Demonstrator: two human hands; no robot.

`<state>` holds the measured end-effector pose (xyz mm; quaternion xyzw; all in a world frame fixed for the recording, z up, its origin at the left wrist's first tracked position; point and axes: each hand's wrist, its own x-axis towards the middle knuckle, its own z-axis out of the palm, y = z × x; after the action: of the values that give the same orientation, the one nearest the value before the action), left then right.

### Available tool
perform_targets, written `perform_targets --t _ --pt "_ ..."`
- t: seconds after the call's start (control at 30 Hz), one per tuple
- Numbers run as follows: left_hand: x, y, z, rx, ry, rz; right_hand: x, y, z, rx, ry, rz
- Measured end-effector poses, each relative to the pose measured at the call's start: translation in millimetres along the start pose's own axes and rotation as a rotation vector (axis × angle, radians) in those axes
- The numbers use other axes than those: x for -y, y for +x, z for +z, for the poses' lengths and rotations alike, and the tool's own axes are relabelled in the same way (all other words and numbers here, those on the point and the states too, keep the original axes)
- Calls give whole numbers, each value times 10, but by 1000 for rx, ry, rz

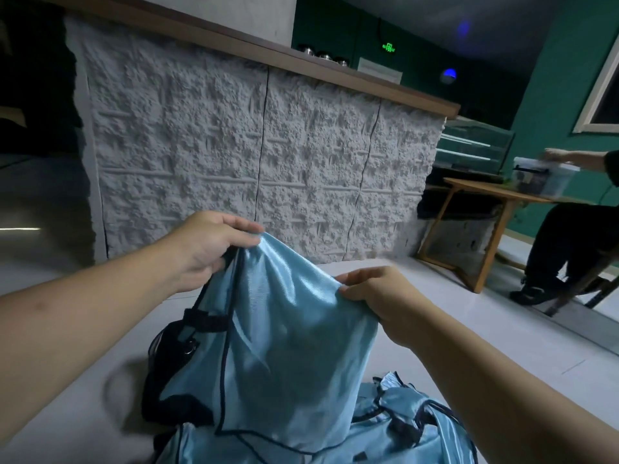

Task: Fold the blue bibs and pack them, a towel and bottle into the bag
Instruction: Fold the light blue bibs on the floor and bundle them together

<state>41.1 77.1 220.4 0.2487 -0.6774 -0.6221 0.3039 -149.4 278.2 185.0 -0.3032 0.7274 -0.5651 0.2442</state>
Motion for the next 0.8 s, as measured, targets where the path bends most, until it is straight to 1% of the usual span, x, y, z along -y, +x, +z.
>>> perform_targets --t 0.07,0.2,0.3,0.33,0.37,0.4,0.5,0.57,0.63,0.7,0.8 --pt "16 39 41 0 -56 29 -34 -4 8 65 -68 38" --pt "-28 35 140 85 -100 52 -148 -11 10 382 -151 131" --pt "-150 15 204 160 -143 51 -284 -36 67 596 -138 225" --pt "-190 8 222 193 -152 49 -329 -49 94 636 -127 241" --pt "-226 -2 238 221 -157 53 -374 -57 114 640 -113 252" --pt "-266 -18 247 244 -167 62 -426 -47 137 603 -100 264" --pt "-388 -69 255 323 -219 74 -604 11 203 367 -68 284" --pt "-454 -91 247 366 -235 86 -695 23 264 287 -83 270" --pt "-486 -100 247 396 -238 98 -728 -4 360 312 -45 221" --pt "-497 -102 247 406 -225 92 -699 -48 475 347 66 151" --pt "-485 -113 214 395 -177 77 -579 -18 574 300 275 47"
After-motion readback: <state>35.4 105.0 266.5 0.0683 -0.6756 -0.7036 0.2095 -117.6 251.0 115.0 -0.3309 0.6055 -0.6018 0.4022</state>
